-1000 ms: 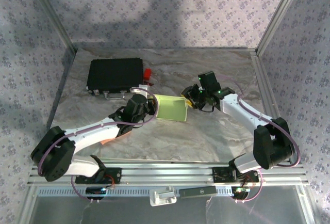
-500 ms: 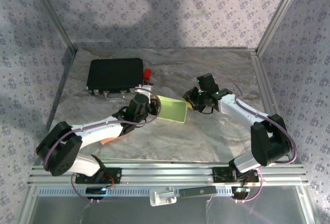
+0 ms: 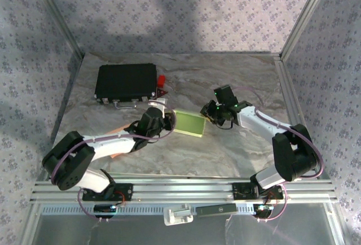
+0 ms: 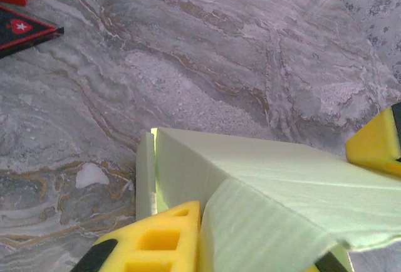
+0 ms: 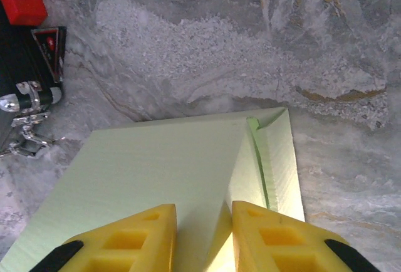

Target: Fold the paper box

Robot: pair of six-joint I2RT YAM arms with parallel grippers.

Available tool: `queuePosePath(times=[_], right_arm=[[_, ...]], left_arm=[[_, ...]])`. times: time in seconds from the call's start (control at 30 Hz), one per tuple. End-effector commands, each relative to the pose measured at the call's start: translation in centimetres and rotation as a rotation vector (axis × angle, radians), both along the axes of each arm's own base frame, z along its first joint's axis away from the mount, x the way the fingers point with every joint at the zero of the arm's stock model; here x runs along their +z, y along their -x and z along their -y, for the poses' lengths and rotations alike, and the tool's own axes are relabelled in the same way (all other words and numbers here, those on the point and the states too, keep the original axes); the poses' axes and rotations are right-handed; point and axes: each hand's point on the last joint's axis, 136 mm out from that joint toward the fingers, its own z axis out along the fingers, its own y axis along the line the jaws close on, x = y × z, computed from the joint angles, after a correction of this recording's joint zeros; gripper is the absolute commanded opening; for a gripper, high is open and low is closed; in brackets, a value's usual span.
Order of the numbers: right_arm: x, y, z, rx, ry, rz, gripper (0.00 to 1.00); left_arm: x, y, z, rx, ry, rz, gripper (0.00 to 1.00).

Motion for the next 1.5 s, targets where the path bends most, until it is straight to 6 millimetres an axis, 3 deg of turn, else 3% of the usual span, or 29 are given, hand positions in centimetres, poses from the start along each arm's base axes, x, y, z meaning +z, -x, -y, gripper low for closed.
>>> queuePosePath(times=[0.0,0.2,0.33,0.6,0.7,0.83,0.93,1.03,1.13,1.33,1.47], right_arm=[[-0.1,0.2,0.2,0.04,0.049,0.053,0.29],[-0.4,0.5,0.4,0.064,0.096,0.077,0.28],[-0.5,0.7,0.5,0.07,0.117,0.082,0.27],[-0.6,0.6,0.7,0.067,0.132,0.086,0.27],[-0.7,0.6,0.7,0.067,0.136,0.085,0.26],[-0.5,0.6,0.8,0.066,0.137,0.091,0.26],[-0.4,0.6,0.7,0.068,0.138,0.093,0.26],[-0.3,0.5,0.8,0.068,0.144,0.096,0.26],[-0.3,0.5,0.8,0.069,0.144,0.097,0.26],[-0.3,0.5,0.8,0.069,0.144,0.096,0.26],[-0.3,0.5,0.7,0.076,0.143,0.095,0.26]], left_arm=[[0.5,1.2,1.2,-0.048,0.059,-0.009,0.16],[-0.4,2.0,1.2,-0.046,0.086,-0.056,0.22],[0.5,2.5,0.8,-0.029,0.103,-0.076,0.42],[1.7,4.8,0.3,-0.031,0.137,-0.197,0.62],[2.2,6.0,0.2,-0.043,0.152,-0.237,0.63],[4.1,7.2,-0.2,-0.057,0.19,-0.271,0.59],[5.7,7.5,-1.4,-0.028,0.17,-0.273,0.62],[7.1,6.6,-3.1,0.018,0.2,-0.284,0.66],[6.9,4.6,-4.0,0.037,0.267,-0.362,0.7],[4.0,1.0,-2.5,0.002,0.273,-0.49,0.7],[2.7,-0.1,-0.3,-0.044,0.32,-0.537,0.56]])
